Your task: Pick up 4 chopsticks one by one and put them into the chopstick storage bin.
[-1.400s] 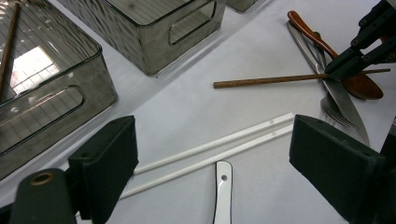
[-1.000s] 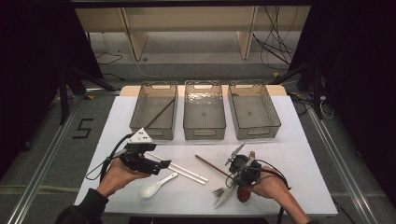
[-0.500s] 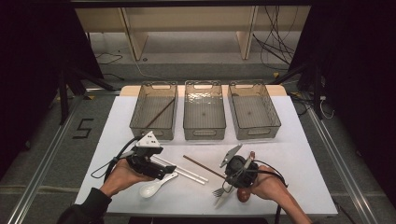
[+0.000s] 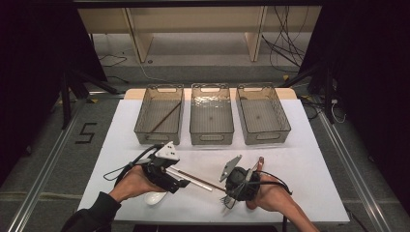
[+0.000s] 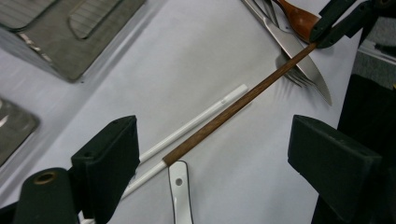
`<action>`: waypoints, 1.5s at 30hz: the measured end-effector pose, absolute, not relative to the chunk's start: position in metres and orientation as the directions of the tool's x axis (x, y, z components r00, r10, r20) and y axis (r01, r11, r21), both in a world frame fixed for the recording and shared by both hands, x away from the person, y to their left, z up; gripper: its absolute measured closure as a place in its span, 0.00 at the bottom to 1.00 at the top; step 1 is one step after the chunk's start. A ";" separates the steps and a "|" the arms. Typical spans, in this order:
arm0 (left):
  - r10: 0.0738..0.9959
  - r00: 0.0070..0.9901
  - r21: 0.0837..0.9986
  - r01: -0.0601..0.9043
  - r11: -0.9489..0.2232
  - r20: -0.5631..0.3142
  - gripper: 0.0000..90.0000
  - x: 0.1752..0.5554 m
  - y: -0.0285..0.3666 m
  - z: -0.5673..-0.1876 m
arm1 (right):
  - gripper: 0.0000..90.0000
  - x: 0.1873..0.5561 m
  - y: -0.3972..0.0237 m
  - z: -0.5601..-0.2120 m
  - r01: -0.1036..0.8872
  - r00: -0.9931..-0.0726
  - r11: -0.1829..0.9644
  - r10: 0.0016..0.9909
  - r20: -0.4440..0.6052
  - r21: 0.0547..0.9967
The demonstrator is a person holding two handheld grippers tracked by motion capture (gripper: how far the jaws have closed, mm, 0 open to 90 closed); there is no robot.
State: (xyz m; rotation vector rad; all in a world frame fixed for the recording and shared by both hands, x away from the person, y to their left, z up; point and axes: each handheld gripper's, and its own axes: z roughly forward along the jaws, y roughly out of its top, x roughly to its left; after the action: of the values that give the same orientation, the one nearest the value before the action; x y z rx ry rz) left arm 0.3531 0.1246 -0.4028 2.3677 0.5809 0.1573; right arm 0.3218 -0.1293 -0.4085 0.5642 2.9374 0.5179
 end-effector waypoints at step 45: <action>0.152 0.987 0.448 0.160 -0.879 -0.054 0.81 0.347 0.086 -0.423 | 0.96 0.310 -0.117 -0.408 0.206 -0.972 0.908 0.234 -0.033 0.364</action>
State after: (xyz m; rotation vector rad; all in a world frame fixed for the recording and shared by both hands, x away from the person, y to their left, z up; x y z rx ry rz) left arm 0.3468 0.0859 -0.4233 2.6642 0.2217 -0.0231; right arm 0.3098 -0.1173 -0.4082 0.3462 2.9942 0.5585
